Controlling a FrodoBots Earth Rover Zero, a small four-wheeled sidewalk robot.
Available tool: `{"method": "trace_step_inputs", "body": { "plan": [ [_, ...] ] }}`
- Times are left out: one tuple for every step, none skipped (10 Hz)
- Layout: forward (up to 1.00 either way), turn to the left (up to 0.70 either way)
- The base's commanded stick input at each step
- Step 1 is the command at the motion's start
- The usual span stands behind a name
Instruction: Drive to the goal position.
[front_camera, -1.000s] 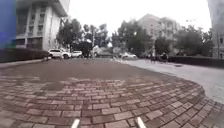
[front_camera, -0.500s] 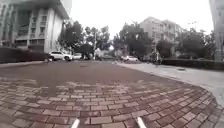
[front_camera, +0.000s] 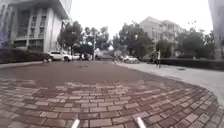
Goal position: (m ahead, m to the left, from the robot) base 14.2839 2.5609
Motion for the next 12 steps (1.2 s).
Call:
{"method": "trace_step_inputs", "body": {
  "plan": [
    [0.7, 0.0],
    [0.7, 0.0],
    [0.7, 0.0],
    [0.7, 0.0],
    [0.7, 0.0],
    [0.7, 0.0],
    [0.7, 0.0],
    [0.7, 0.0],
    [0.7, 0.0],
    [0.7, 0.0],
    [0.7, 0.0],
    [0.7, 0.0]
  ]
}}
